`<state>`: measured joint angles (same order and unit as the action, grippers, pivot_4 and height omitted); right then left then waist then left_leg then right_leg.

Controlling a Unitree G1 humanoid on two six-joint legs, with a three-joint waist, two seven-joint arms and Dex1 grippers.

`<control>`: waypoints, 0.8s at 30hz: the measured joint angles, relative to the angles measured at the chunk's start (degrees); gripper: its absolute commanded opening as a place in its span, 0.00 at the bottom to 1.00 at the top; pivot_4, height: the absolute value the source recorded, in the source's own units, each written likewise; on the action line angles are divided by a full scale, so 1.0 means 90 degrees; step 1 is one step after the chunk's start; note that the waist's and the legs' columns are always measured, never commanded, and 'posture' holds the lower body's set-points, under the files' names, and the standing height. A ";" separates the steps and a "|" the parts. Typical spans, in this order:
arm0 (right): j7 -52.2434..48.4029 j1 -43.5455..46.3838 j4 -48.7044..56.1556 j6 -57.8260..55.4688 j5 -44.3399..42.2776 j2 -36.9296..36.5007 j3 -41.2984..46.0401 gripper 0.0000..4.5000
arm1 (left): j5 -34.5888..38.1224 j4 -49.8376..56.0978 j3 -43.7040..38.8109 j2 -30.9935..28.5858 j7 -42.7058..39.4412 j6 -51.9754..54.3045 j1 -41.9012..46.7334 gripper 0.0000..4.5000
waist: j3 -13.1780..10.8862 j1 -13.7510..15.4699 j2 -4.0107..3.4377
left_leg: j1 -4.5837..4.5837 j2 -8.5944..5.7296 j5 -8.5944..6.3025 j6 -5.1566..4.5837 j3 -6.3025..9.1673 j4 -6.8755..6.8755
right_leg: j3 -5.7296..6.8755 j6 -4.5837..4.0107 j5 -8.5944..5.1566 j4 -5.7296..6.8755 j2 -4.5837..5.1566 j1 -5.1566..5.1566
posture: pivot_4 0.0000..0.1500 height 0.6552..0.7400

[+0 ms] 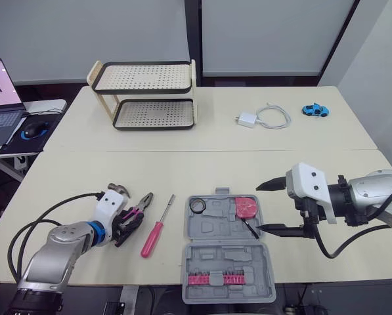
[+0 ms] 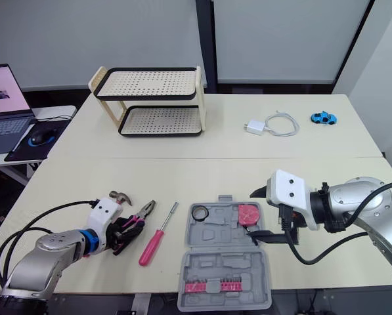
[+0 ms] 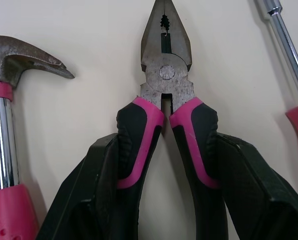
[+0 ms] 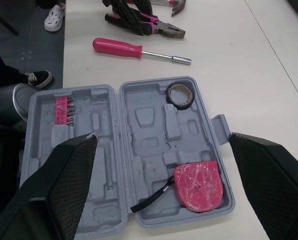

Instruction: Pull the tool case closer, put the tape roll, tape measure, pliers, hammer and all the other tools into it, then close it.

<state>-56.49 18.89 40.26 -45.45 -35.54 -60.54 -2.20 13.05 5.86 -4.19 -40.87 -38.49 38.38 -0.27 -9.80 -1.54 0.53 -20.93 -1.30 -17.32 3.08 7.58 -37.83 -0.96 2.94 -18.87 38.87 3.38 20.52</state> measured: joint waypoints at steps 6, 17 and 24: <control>0.0069 -0.0184 0.0095 -0.0005 0.0010 -0.0014 0.0152 1.00 | 0.0053 -0.0022 0.0006 0.0108 -0.0134 -0.0186 0.0062 0.55 | -0.0003 0.0026 -0.0001 | -0.0003 -0.0003 0.0000 0.0000 0.0000 -0.0001 | 0.0002 0.0000 0.0000 -0.0002 0.0005 0.0000 | 1.00 1.00; 0.0536 -0.0424 0.0253 -0.0009 -0.0060 0.0227 0.0614 1.00 | 0.0508 0.0858 -0.0502 -0.0801 -0.1104 -0.0749 0.0441 0.55 | -0.0027 0.0014 0.0022 | -0.0010 -0.0002 0.0001 0.0002 -0.0001 0.0000 | 0.0002 0.0000 0.0000 -0.0002 0.0003 0.0006 | 1.00 1.00; 0.0608 -0.1183 0.0541 -0.0003 -0.0115 0.0062 0.1325 1.00 | 0.0214 0.0797 0.0894 -0.1413 -0.2879 -0.1765 0.1861 0.55 | -0.0039 0.0108 0.0024 | -0.0017 -0.0006 0.0001 0.0001 -0.0001 0.0000 | 0.0008 0.0000 0.0000 -0.0011 -0.0002 0.0003 | 1.00 1.00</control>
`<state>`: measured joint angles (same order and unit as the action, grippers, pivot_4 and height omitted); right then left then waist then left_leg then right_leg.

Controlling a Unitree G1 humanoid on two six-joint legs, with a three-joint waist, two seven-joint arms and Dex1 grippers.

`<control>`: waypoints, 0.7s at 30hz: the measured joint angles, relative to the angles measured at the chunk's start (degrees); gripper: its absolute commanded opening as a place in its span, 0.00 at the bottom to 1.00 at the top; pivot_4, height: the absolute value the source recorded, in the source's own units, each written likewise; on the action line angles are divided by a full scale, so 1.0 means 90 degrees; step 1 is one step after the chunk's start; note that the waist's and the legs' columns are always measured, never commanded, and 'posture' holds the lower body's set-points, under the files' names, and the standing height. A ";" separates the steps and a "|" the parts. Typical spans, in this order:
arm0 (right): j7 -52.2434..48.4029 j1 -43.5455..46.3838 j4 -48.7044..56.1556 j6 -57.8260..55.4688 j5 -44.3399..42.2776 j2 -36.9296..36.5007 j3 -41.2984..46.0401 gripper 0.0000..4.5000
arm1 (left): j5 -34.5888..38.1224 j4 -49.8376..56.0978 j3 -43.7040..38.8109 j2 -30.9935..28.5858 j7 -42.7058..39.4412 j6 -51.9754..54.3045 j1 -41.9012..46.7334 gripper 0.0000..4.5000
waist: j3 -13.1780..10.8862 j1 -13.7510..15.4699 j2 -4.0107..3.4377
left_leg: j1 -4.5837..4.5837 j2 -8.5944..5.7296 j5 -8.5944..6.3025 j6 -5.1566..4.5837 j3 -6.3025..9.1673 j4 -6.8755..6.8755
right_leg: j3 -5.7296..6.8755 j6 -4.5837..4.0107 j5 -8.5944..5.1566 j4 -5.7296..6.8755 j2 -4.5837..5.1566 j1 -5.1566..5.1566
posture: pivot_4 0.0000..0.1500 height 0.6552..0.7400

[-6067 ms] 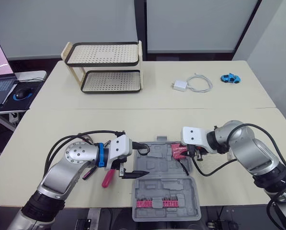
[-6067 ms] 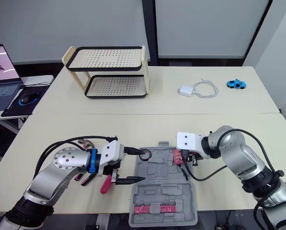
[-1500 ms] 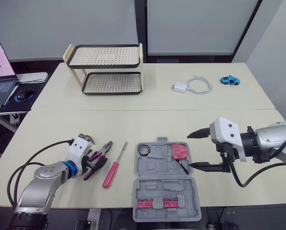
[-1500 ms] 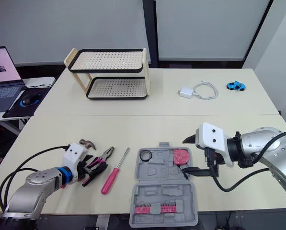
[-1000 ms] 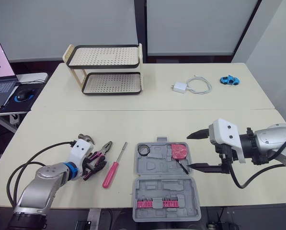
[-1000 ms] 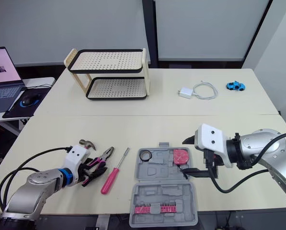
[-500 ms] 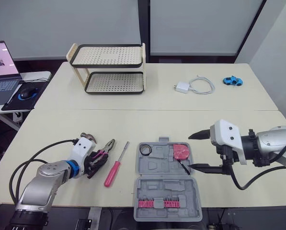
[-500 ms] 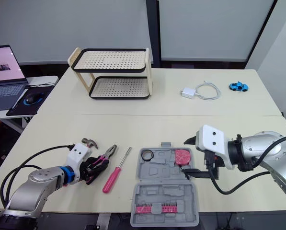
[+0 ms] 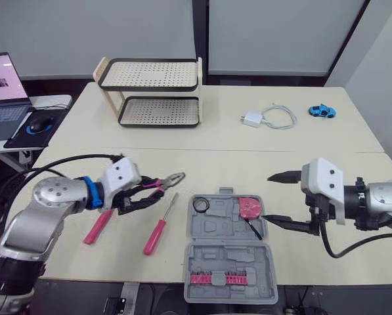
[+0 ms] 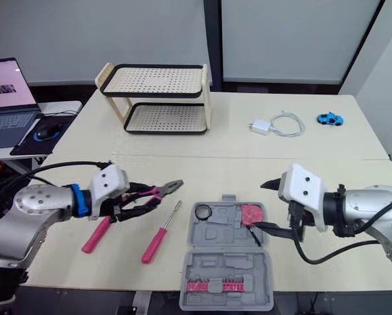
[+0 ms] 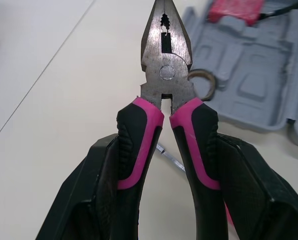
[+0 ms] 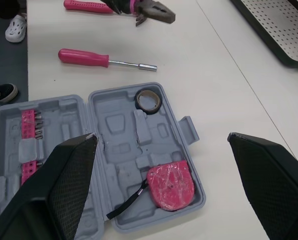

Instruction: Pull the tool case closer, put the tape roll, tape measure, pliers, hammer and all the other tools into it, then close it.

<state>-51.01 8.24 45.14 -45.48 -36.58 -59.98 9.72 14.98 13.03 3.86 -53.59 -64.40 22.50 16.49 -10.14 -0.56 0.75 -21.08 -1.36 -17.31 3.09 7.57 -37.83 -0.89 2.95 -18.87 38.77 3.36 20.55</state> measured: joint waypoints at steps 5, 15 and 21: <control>-0.0082 -0.0631 0.0348 -0.0069 -0.0196 -0.0082 0.0376 1.00 | -0.0510 -0.0330 0.1116 0.0138 -0.0811 -0.0409 0.0867 0.55 | -0.0021 -0.0032 0.0006 | 0.0000 -0.0003 0.0000 -0.0001 -0.0008 -0.0003 | -0.0002 0.0000 0.0000 0.0010 -0.0023 0.0001 | 1.00 1.00; 0.1143 0.0955 0.0073 -0.0444 0.0960 0.1085 -0.2364 1.00 | -0.1099 -0.0768 0.2123 0.1103 -0.1116 -0.0523 0.1886 0.55 | -0.0031 -0.0165 0.0020 | -0.0005 -0.0008 0.0002 0.0002 0.0002 -0.0010 | -0.0001 0.0000 0.0000 0.0022 -0.0034 0.0019 | 1.00 1.00; 0.1486 0.1826 -0.0561 -0.0730 0.1694 0.1817 -0.3722 1.00 | -0.1249 -0.0909 0.2216 0.1158 -0.1252 -0.0496 0.2019 0.55 | -0.0030 -0.0150 0.0019 | -0.0088 -0.0006 0.0023 0.0037 0.0012 -0.0026 | 0.0004 -0.0001 0.0001 0.0032 -0.0025 0.0101 | 1.00 1.00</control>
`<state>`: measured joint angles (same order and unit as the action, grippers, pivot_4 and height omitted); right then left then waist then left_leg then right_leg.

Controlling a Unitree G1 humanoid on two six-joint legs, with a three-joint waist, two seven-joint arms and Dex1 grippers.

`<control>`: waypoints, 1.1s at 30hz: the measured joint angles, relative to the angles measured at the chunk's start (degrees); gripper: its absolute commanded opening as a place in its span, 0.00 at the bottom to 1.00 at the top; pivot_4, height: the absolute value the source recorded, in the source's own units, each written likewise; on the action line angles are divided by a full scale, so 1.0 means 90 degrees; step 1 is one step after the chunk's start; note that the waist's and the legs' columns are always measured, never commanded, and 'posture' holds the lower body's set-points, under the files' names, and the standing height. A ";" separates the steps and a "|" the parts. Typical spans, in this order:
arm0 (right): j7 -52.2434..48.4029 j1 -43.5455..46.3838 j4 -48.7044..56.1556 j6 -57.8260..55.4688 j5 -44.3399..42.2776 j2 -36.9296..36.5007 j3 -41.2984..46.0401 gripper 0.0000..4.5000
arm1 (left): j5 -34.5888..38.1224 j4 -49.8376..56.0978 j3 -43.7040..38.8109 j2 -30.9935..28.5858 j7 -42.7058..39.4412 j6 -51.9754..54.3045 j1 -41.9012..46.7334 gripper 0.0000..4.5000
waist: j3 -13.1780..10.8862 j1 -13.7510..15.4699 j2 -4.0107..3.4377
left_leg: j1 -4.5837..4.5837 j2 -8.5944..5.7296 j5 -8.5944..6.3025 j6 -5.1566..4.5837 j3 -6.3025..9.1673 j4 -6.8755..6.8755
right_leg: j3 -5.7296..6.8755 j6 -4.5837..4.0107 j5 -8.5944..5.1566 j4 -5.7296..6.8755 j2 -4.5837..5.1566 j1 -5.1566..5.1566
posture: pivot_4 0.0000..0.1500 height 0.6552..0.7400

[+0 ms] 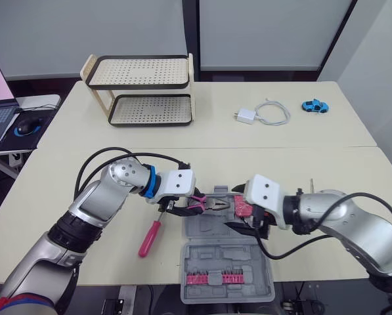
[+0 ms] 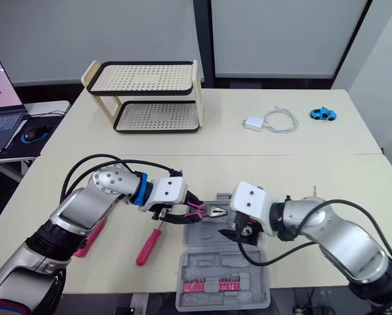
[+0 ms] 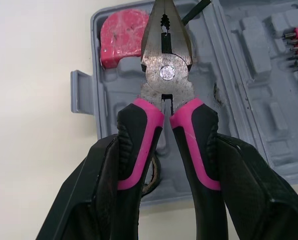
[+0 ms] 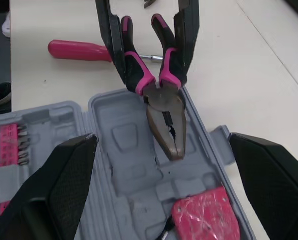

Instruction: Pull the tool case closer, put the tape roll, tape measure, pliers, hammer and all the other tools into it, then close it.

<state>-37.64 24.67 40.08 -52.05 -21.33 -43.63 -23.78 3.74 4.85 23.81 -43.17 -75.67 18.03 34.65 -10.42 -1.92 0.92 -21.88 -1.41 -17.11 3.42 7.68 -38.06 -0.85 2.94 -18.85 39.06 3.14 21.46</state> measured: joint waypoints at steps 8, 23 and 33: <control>-0.0048 0.0421 -0.0880 0.0322 0.0678 0.0746 -0.0829 1.00 | -0.0037 0.0100 0.0030 0.0053 -0.0012 0.0190 0.0063 0.55 | 0.0000 0.0001 0.0000 | -0.0001 -0.0002 0.0001 0.0001 0.0005 0.0000 | 0.0003 0.0000 0.0000 0.0004 0.0000 0.0001 | 1.00 1.00; -0.0348 0.0426 -0.1287 0.0739 0.1234 0.1017 -0.0892 0.40 | -0.0049 0.0452 0.0030 0.0036 0.0011 0.0604 0.0063 0.55 | 0.0000 -0.0003 0.0000 | 0.0002 -0.0005 0.0002 0.0002 0.0004 -0.0006 | 0.0003 0.0000 0.0000 0.0014 0.0000 0.0001 | 1.00 1.00; -0.0546 0.0435 -0.1291 0.0731 0.1384 0.1040 -0.0890 0.27 | -0.0177 0.0475 0.0077 0.0037 -0.0022 0.0467 0.0067 0.55 | 0.0001 -0.0003 -0.0001 | 0.0004 -0.0006 0.0003 0.0002 0.0004 -0.0013 | 0.0002 0.0000 0.0000 0.0031 0.0000 0.0003 | 1.00 1.00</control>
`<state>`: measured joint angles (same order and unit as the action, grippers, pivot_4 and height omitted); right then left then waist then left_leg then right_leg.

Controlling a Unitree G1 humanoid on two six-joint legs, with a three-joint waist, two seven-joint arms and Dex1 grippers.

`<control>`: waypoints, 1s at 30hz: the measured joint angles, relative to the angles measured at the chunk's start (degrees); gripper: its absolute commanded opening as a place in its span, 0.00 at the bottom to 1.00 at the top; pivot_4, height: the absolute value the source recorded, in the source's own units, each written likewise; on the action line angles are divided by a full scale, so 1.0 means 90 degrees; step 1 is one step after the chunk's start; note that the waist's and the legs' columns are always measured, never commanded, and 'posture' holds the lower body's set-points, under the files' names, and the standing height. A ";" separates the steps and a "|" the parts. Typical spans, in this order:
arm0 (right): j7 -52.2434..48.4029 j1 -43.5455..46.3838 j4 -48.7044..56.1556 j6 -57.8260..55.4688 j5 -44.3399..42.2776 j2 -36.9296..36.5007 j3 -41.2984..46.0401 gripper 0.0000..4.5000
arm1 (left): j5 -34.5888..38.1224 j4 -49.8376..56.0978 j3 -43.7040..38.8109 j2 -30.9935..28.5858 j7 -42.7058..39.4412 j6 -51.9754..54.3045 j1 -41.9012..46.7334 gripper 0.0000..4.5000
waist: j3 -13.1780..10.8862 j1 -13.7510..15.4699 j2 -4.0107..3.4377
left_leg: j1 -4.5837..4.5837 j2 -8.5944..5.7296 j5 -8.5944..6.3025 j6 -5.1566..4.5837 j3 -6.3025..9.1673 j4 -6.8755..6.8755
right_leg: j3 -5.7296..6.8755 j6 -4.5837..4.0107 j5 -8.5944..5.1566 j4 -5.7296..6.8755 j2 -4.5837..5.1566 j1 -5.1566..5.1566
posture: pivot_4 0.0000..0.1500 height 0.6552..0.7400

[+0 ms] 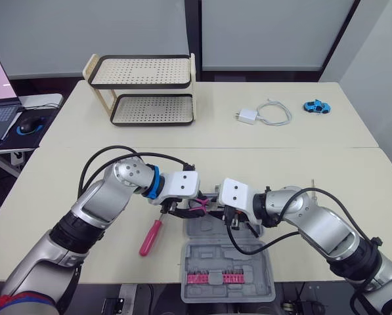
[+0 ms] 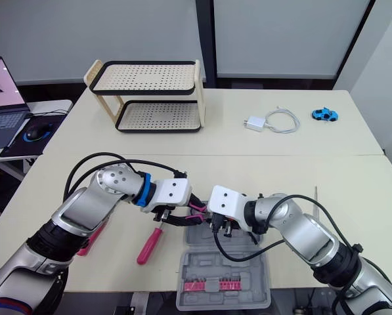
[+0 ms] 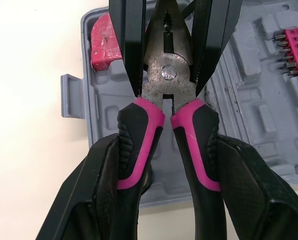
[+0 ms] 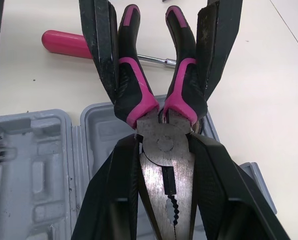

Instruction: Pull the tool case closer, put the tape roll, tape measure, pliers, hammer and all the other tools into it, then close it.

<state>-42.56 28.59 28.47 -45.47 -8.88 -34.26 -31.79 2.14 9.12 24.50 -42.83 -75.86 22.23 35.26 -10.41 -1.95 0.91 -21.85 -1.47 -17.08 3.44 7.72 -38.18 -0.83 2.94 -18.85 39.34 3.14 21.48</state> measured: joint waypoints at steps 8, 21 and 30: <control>-0.0287 -0.0019 0.0086 -0.0001 0.0053 -0.0276 0.0162 0.27 | 0.0572 -0.0006 -0.0468 -0.0185 -0.0266 -0.0201 -0.0315 0.98 | 0.0000 -0.0001 0.0000 | -0.0002 0.0005 0.0000 0.0000 -0.0003 -0.0001 | -0.0003 0.0000 0.0000 0.0019 0.0001 0.0016 | 1.00 1.00; -0.1570 0.0170 0.0791 -0.0057 -0.0179 -0.1933 0.0788 0.27 | 0.1635 0.0038 -0.2186 -0.1512 -0.1007 -0.1021 -0.1891 1.00 | 0.0000 -0.0002 -0.0002 | -0.0001 0.0015 -0.0012 -0.0022 -0.0008 0.0003 | -0.0007 0.0000 0.0000 0.0022 0.0001 0.0020 | 1.00 1.00; -0.1866 0.0721 0.0131 0.0140 0.0477 -0.1572 -0.0342 0.27 | 0.1634 0.0471 -0.2260 -0.1532 -0.0785 -0.1254 -0.2539 1.00 | 0.0000 -0.0009 -0.0002 | -0.0003 0.0016 -0.0013 -0.0024 -0.0013 0.0002 | -0.0011 0.0000 0.0000 0.0028 0.0002 0.0026 | 1.00 1.00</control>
<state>-59.35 35.07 29.65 -44.21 -4.58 -48.42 -34.87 16.85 13.37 4.16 -56.62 -82.92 10.94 12.41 -10.41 -2.03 0.89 -21.87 -1.33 -17.20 3.22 7.60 -38.16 -0.93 2.94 -18.85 39.59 3.16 21.72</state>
